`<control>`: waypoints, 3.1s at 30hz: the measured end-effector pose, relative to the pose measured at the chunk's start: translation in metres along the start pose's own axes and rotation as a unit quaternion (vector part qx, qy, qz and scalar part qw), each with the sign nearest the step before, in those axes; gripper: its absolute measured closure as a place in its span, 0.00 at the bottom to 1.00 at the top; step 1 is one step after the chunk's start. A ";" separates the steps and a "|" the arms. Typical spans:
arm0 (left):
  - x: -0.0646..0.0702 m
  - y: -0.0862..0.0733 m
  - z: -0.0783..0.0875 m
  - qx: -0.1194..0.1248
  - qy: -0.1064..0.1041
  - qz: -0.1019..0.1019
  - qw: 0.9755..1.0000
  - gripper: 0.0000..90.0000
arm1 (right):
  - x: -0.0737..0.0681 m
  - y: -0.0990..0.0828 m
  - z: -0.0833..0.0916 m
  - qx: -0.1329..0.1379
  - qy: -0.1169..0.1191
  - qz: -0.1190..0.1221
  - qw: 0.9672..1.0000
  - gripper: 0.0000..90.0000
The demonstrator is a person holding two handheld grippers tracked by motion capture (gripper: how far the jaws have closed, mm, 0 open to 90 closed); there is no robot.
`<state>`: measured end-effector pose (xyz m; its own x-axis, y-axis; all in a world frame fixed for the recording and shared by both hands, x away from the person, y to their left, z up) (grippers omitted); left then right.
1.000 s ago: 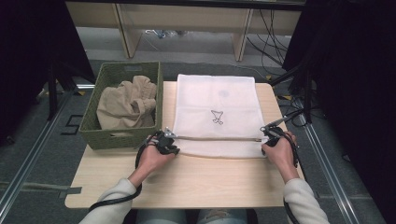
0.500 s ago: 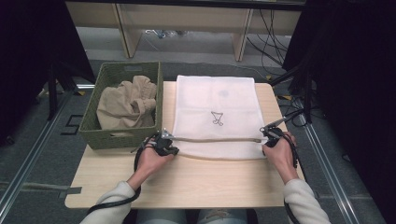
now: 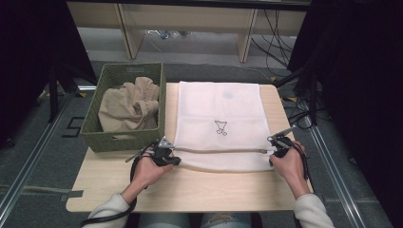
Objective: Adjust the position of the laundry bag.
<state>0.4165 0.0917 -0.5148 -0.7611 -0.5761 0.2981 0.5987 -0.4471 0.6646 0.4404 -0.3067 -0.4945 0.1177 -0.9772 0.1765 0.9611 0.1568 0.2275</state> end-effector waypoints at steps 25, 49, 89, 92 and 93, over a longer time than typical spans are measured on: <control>0.030 -0.032 0.014 -0.012 -0.028 -0.014 0.999 0.95 | -0.003 -0.042 0.013 -0.034 0.024 -0.014 0.999 0.94; 0.037 -0.046 0.017 -0.012 -0.032 -0.004 0.999 0.95 | -0.004 -0.061 0.015 -0.037 0.027 0.017 0.999 0.92; 0.049 -0.028 0.052 0.071 -0.080 -0.015 0.994 0.61 | 0.019 -0.061 0.045 -0.019 0.028 -0.013 0.999 0.72; 0.048 -0.026 0.050 0.078 -0.074 -0.018 0.994 0.56 | 0.022 -0.057 0.045 -0.010 0.022 -0.021 0.999 0.71; 0.046 -0.024 0.048 0.085 -0.069 -0.027 0.994 0.54 | 0.022 -0.055 0.045 -0.016 0.021 -0.026 0.999 0.71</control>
<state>0.3553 0.1092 -0.4846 -0.8246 -0.4499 0.3430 0.5151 -0.3462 0.7841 0.3786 -0.3306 -0.4598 0.0774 -0.9891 0.1254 0.9734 0.1022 0.2051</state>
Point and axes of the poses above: each handheld gripper's, and its own axes: z roughly backward along the jaws, y roughly out of its top, x roughly to its right, the point moved 3 cm from there along -z, roughly forward along the jaws, and after that the axes turned 12 degrees about -y, right-handed, at the moved point
